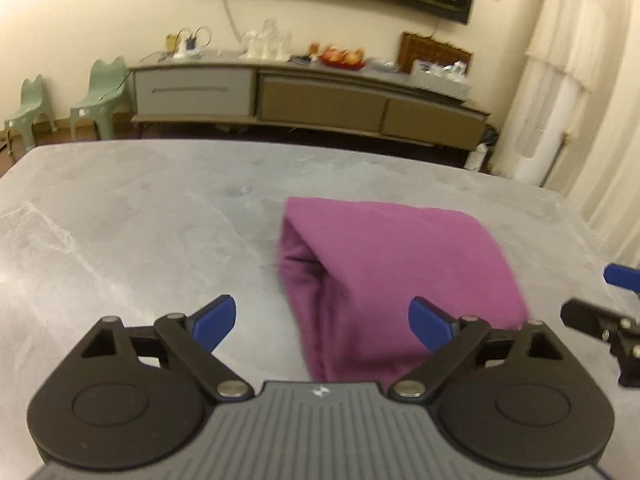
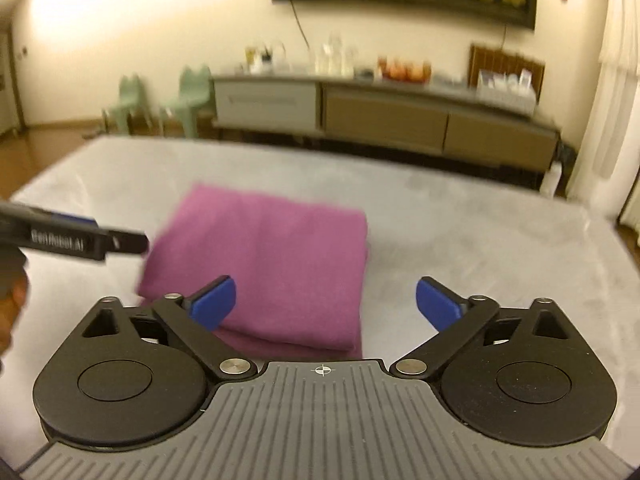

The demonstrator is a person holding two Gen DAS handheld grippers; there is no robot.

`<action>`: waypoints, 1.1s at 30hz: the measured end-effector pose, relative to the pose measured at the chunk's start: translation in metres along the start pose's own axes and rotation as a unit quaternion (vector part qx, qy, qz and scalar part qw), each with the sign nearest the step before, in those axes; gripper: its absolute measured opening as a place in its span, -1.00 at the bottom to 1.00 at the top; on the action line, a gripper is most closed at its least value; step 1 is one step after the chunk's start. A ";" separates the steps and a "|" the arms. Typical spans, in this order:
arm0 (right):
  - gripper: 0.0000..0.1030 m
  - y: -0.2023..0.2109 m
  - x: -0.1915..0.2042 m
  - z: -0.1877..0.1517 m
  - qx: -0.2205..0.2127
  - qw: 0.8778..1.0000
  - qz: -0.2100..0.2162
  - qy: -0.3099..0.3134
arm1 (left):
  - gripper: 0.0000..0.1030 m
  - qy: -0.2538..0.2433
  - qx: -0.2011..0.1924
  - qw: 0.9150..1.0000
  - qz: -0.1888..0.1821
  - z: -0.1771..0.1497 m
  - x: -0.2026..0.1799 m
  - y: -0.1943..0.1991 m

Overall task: Fold clothes
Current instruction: 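Release both grippers and pull them back from the folded sweatshirt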

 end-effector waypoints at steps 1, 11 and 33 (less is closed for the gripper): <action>0.95 0.012 0.001 -0.005 -0.003 1.000 0.001 -0.003 | 0.99 -0.007 -0.002 1.000 0.004 -0.007 -0.004 0.004; 0.96 0.024 0.005 -0.042 0.017 1.000 -0.017 -0.009 | 1.00 -0.043 0.035 0.998 0.014 -0.040 -0.030 -0.012; 0.96 -0.019 -0.001 -0.032 0.024 0.998 -0.046 -0.044 | 1.00 -0.018 0.024 1.000 -0.006 -0.036 -0.024 -0.012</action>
Point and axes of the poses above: each gripper's, at about its wrist camera, not at the fingertips, and y roughly against the way its jaws point, x to its left, z to its top, the point moved 8 cm from there along -y, roughly the way its jaws point, and after that the axes turned 14 degrees about x, right-handed, at the moved point
